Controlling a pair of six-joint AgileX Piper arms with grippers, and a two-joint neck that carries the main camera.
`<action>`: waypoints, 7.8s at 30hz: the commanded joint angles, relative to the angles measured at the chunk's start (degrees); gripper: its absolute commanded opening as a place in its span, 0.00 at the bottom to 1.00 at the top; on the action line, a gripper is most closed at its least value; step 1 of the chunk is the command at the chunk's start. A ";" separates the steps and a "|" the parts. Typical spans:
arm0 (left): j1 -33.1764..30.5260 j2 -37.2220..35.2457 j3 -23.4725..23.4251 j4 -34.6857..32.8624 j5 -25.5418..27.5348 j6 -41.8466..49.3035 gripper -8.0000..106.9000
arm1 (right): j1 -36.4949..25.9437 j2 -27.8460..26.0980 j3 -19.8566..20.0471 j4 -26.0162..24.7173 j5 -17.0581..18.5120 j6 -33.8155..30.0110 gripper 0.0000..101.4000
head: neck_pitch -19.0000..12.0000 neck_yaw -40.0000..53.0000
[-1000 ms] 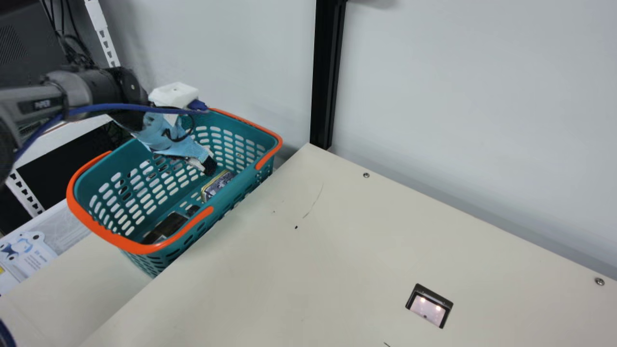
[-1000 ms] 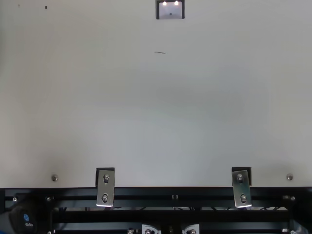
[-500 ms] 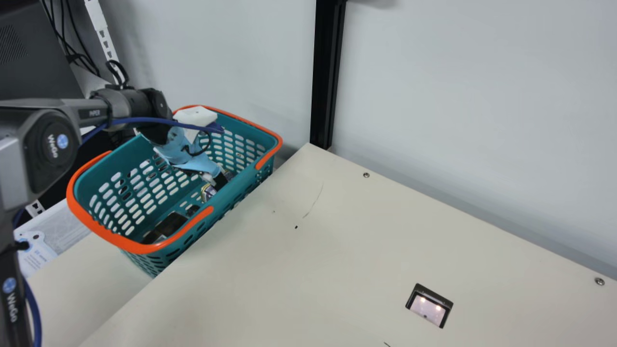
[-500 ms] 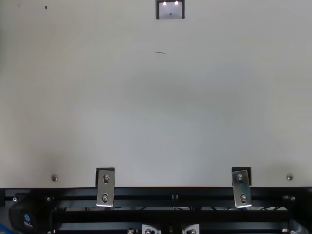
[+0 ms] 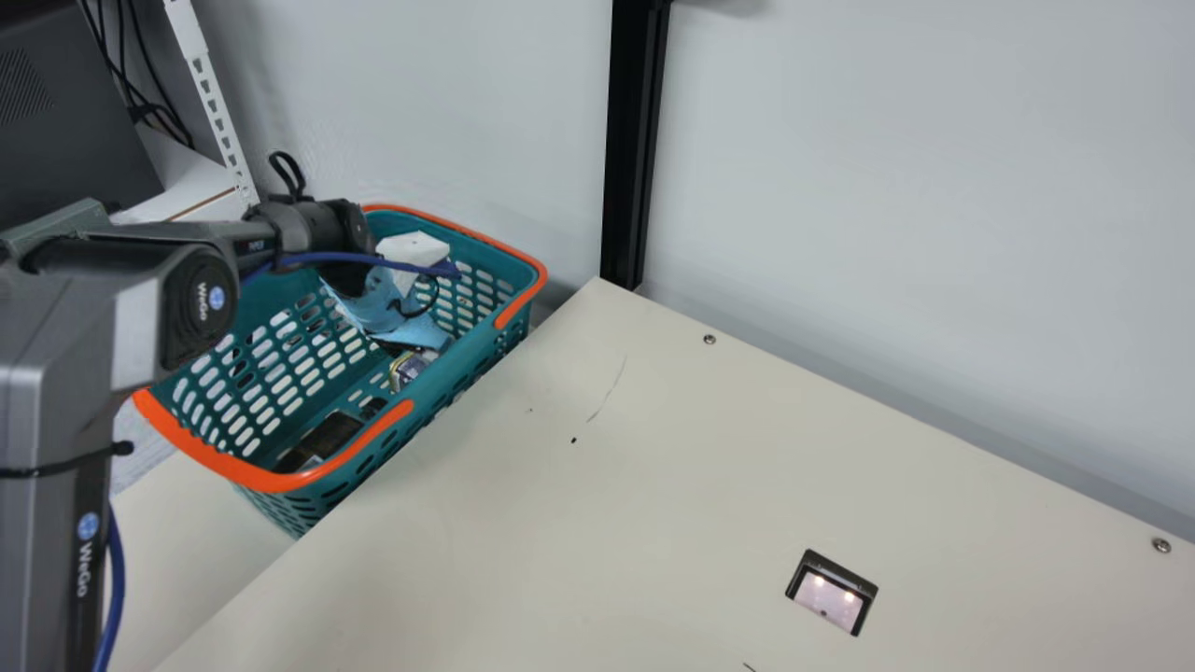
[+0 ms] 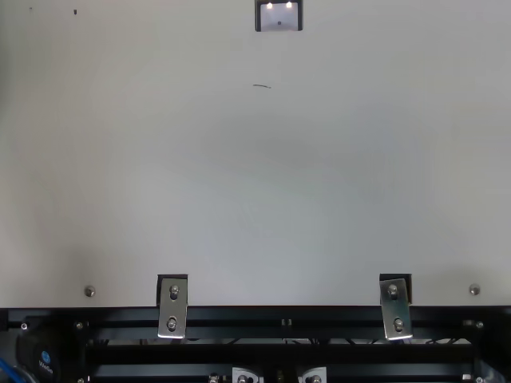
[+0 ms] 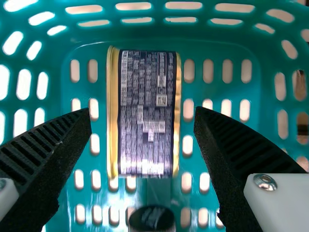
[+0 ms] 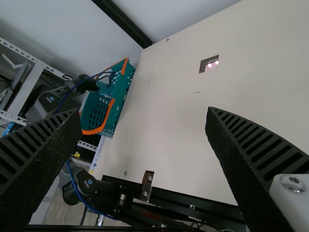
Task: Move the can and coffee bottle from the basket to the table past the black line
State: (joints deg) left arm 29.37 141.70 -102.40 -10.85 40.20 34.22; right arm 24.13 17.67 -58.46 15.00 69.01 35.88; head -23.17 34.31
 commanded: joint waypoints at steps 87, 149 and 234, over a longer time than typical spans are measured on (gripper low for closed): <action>2.29 -94.98 55.53 -62.93 29.07 -57.74 0.16 | 0.00 0.00 0.00 0.00 0.00 0.00 1.00 | -1.83 0.87; -14.98 -97.56 51.91 -65.76 24.34 -85.96 0.16 | 0.00 0.00 0.00 0.00 0.00 0.00 1.00 | -1.83 0.87; -63.31 -70.35 76.60 -2.25 -69.64 -45.59 0.16 | 0.00 0.00 0.00 0.00 0.00 0.00 1.00 | 17.68 -40.55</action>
State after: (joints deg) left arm -33.79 67.07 -25.56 -14.86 -23.52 -9.21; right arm 24.13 17.67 -58.46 15.00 69.01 35.88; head -4.99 -5.87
